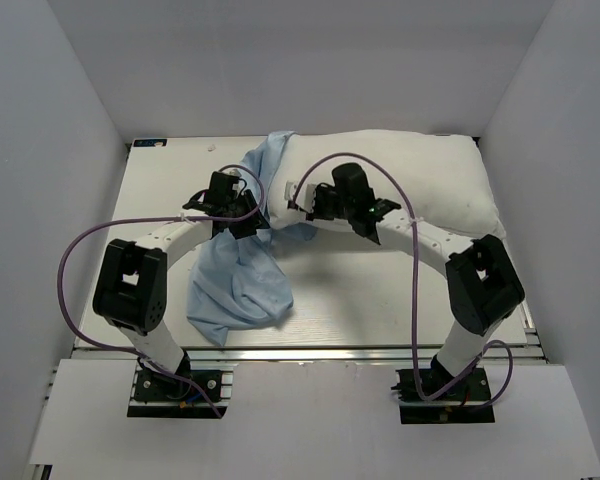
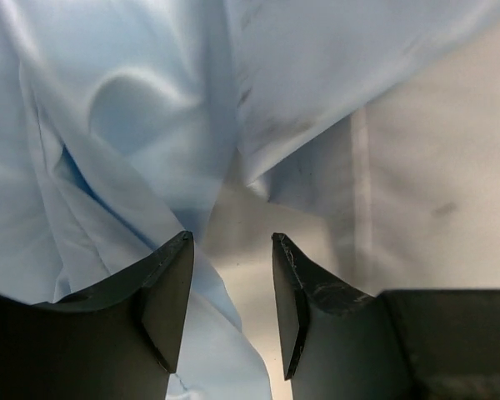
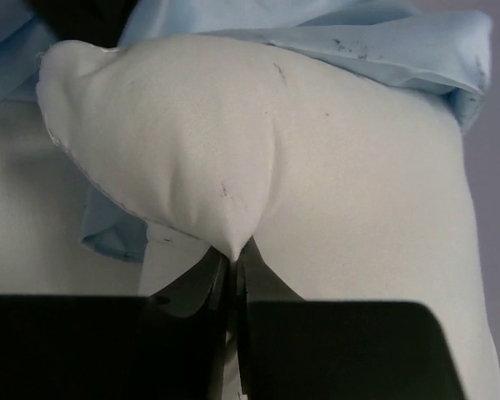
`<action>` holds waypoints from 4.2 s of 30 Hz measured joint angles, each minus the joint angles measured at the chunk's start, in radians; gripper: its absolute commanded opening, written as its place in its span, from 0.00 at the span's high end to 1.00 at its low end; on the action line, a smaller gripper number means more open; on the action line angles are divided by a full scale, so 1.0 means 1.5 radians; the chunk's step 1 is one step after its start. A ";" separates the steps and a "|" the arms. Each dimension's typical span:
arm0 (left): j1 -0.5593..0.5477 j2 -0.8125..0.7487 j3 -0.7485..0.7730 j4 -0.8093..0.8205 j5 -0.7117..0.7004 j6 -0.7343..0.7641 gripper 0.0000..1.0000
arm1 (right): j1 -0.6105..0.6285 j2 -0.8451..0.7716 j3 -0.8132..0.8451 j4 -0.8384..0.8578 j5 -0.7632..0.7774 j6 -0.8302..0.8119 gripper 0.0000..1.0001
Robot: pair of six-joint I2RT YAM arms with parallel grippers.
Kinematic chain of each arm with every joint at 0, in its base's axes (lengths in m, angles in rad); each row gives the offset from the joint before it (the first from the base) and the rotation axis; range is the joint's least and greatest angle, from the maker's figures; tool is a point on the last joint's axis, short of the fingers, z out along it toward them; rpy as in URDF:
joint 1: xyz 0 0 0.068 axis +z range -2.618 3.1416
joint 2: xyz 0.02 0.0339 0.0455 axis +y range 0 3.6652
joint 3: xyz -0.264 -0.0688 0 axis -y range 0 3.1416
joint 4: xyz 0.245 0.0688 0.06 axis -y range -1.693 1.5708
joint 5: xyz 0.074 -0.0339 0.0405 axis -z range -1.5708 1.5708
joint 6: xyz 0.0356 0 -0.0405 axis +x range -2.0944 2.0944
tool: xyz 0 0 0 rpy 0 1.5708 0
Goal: Put the pillow into the pillowcase
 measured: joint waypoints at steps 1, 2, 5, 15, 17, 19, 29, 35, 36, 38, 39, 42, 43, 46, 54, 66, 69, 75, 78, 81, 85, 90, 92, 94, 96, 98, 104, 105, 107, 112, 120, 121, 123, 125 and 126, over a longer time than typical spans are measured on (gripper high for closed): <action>0.000 -0.001 0.000 0.000 0.000 0.001 0.47 | -0.008 0.005 0.022 -0.009 -0.003 0.021 1.00; 0.000 -0.003 -0.002 0.000 -0.001 0.002 0.47 | -0.018 0.010 0.050 -0.024 -0.009 0.047 1.00; 0.000 -0.014 -0.011 0.001 -0.001 0.003 0.47 | -0.053 0.019 0.125 -0.057 -0.030 0.114 1.00; 0.000 -0.011 -0.001 0.042 0.032 -0.004 0.47 | -0.093 0.017 0.162 -0.119 -0.089 0.186 1.00; -0.001 -0.005 0.008 0.060 0.044 -0.007 0.47 | -0.090 0.017 0.158 -0.127 -0.092 0.187 1.00; -0.003 0.000 0.013 0.076 0.056 -0.011 0.47 | -0.090 0.017 0.158 -0.131 -0.094 0.187 1.00; -0.050 0.063 0.026 0.103 0.086 -0.039 0.47 | -0.090 0.017 0.149 -0.131 -0.107 0.167 1.00; -0.072 0.106 0.042 0.094 0.050 -0.063 0.53 | -0.090 0.018 0.149 -0.131 -0.109 0.165 1.00; -0.073 0.112 0.048 0.089 0.040 -0.066 0.56 | -0.090 0.018 0.149 -0.131 -0.110 0.165 1.00; -0.073 0.124 0.061 0.087 0.020 -0.075 0.64 | -0.090 0.018 0.149 -0.131 -0.111 0.165 1.00; -0.073 0.129 0.067 0.087 0.009 -0.078 0.67 | -0.090 0.018 0.149 -0.131 -0.111 0.165 1.00; -0.073 0.137 0.078 0.084 -0.017 -0.084 0.78 | -0.090 0.018 0.149 -0.131 -0.111 0.165 1.00; -0.073 0.137 0.079 0.084 -0.023 -0.086 0.83 | -0.090 0.018 0.148 -0.131 -0.111 0.165 1.00; -0.073 0.137 0.080 0.084 -0.037 -0.090 0.93 | -0.090 0.018 0.146 -0.130 -0.112 0.165 1.00; -0.073 0.097 0.034 0.107 -0.033 -0.098 1.00 | -0.090 0.018 0.146 -0.126 -0.104 0.165 1.00; -0.073 -0.199 -0.029 0.096 0.028 -0.082 1.00 | -0.060 0.024 0.117 -0.092 -0.055 0.141 1.00; -0.073 -0.195 -0.021 0.084 0.046 -0.082 1.00 | -0.040 0.022 0.078 -0.078 -0.041 0.128 1.00; -0.073 -0.190 0.004 0.046 0.093 -0.083 1.00 | -0.020 0.022 0.069 -0.080 -0.018 0.136 1.00; -0.073 -0.190 0.018 0.045 0.121 -0.083 1.00 | -0.019 0.022 0.072 -0.081 -0.021 0.157 1.00; -0.077 -0.190 0.019 0.045 0.146 -0.093 1.00 | -0.015 0.022 0.075 -0.083 -0.015 0.180 1.00; -0.095 -0.183 0.037 0.025 0.145 -0.099 1.00 | -0.011 0.021 0.092 -0.107 -0.016 0.206 1.00; -0.099 -0.176 0.053 -0.008 0.092 -0.103 1.00 | -0.011 -0.031 0.046 -0.127 -0.069 0.211 1.00; -0.098 -0.166 0.060 -0.021 0.065 -0.110 1.00 | -0.008 -0.101 -0.018 -0.140 -0.101 0.207 1.00; -0.095 -0.153 0.064 -0.038 0.041 -0.118 1.00 | -0.005 -0.163 -0.072 -0.144 -0.125 0.197 1.00; -0.096 -0.144 0.064 -0.057 0.025 -0.123 1.00 | -0.003 -0.212 -0.112 -0.152 -0.144 0.183 1.00; -0.096 -0.138 0.064 -0.070 0.019 -0.128 1.00 | -0.002 -0.254 -0.150 -0.153 -0.164 0.172 1.00; -0.096 -0.136 0.064 -0.080 0.045 -0.126 0.77 | 0.010 -0.296 -0.217 -0.171 -0.196 0.152 1.00; -0.096 -0.136 0.064 -0.080 0.052 -0.125 0.73 | 0.012 -0.296 -0.223 -0.173 -0.198 0.151 1.00; -0.095 -0.137 0.063 -0.077 0.064 -0.120 0.61 | 0.014 -0.298 -0.232 -0.183 -0.203 0.150 1.00; -0.094 -0.173 0.015 -0.054 0.117 -0.116 0.50 | 0.018 -0.310 -0.255 -0.196 -0.208 0.151 0.93; -0.094 -0.291 0.008 -0.152 0.086 -0.098 0.41 | 0.009 -0.332 -0.192 -0.286 -0.231 0.130 0.41; -0.092 -0.306 0.022 -0.177 0.065 -0.094 0.41 | 0.008 -0.345 -0.181 -0.294 -0.234 0.123 0.38; -0.085 -0.337 0.049 -0.216 0.022 -0.091 0.40 | 0.004 -0.377 -0.161 -0.306 -0.239 0.117 0.32; -0.076 -0.365 0.061 -0.237 -0.016 -0.090 0.39 | 0.002 -0.402 -0.144 -0.307 -0.238 0.120 0.28; -0.071 -0.376 0.061 -0.245 -0.028 -0.090 0.39 | 0.001 -0.411 -0.135 -0.302 -0.236 0.127 0.27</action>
